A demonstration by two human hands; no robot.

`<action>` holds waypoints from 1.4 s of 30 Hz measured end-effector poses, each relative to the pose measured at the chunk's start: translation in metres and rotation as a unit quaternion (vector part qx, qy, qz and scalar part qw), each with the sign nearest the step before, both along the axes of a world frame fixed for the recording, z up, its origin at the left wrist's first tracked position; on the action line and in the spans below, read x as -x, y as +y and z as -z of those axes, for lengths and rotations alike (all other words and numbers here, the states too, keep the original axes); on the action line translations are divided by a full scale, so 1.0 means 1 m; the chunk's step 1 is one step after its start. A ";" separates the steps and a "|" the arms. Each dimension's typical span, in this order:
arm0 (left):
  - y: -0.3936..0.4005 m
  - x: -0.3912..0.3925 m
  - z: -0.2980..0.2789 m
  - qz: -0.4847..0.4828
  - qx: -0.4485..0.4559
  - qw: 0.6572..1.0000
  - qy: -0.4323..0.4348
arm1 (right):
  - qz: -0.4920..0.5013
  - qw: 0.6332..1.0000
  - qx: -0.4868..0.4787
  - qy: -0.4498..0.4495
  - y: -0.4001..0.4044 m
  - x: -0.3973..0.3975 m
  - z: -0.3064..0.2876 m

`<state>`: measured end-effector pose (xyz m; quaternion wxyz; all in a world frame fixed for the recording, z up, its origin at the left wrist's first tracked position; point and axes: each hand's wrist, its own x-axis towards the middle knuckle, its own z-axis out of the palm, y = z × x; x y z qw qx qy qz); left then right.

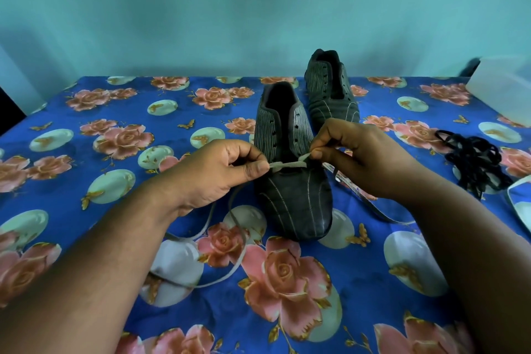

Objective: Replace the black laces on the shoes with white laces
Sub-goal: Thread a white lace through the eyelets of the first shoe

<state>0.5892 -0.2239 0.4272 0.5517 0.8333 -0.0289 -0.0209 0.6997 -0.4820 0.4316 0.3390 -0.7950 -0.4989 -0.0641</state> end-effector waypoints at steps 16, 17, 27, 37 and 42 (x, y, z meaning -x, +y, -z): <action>0.025 0.010 -0.017 0.026 -0.136 0.990 0.019 | 0.009 0.999 0.032 0.019 -0.007 -0.004 -0.002; 0.027 0.011 -0.018 0.026 -0.123 0.992 0.029 | 0.009 0.999 0.034 0.025 -0.007 -0.004 -0.003; -0.002 0.009 -0.014 0.026 0.071 0.994 0.075 | 0.007 0.961 0.022 0.276 0.000 0.013 -0.013; 0.012 0.008 -0.018 -0.023 -0.060 0.997 -0.047 | 0.032 0.949 0.009 0.312 -0.014 0.006 -0.020; 0.016 0.008 -0.018 -0.012 -0.077 0.997 -0.021 | 0.019 0.950 0.028 0.309 -0.021 0.004 -0.020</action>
